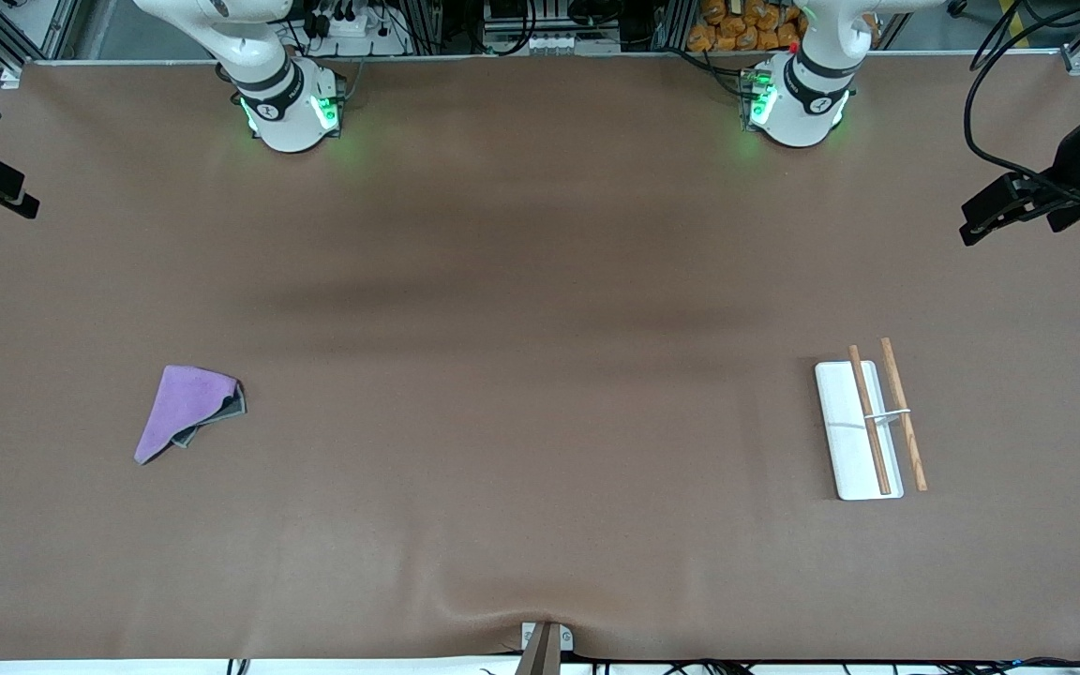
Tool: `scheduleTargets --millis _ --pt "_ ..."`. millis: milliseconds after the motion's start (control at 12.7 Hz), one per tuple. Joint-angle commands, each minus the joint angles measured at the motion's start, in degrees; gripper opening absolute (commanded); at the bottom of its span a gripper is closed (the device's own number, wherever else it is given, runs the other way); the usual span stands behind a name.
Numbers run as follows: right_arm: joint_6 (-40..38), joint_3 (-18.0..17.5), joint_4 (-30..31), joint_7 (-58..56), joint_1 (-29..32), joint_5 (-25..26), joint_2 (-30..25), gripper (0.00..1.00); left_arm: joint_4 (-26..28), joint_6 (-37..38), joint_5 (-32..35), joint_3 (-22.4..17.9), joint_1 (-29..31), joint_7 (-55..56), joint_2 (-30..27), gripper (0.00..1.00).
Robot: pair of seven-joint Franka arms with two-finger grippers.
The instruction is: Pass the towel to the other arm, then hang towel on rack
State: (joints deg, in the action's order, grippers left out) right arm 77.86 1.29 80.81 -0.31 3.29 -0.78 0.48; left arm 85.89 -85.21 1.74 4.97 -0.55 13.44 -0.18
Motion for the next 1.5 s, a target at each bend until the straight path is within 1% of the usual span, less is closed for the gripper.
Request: scheduleTargets --millis 0,472,709,945,1417 --pt "0.89 -0.59 0.93 -0.04 0.92 -0.01 -0.56 1.00 -0.28 1.54 -1.04 -0.05 0.11 -1.05 -0.79 1.00" --pt "0.45 -0.67 0.84 -0.04 0.40 -0.10 -0.65 1.00 -0.46 1.54 -1.04 -0.05 -0.24 -1.22 -0.70 1.00" --pt "-1.39 -0.68 1.10 -0.65 1.01 -0.01 -0.13 1.00 -0.20 1.89 -1.04 0.22 -0.24 -1.40 -0.87 1.00" --pt "-1.30 -0.59 1.19 -0.66 1.37 -0.01 0.84 1.00 -0.19 1.89 -1.04 0.39 -0.15 -1.75 -0.79 1.00" --pt "-0.34 -0.59 0.49 -0.22 1.89 0.25 0.67 1.00 -0.02 1.89 -1.04 0.39 0.11 -1.93 -0.79 1.00"
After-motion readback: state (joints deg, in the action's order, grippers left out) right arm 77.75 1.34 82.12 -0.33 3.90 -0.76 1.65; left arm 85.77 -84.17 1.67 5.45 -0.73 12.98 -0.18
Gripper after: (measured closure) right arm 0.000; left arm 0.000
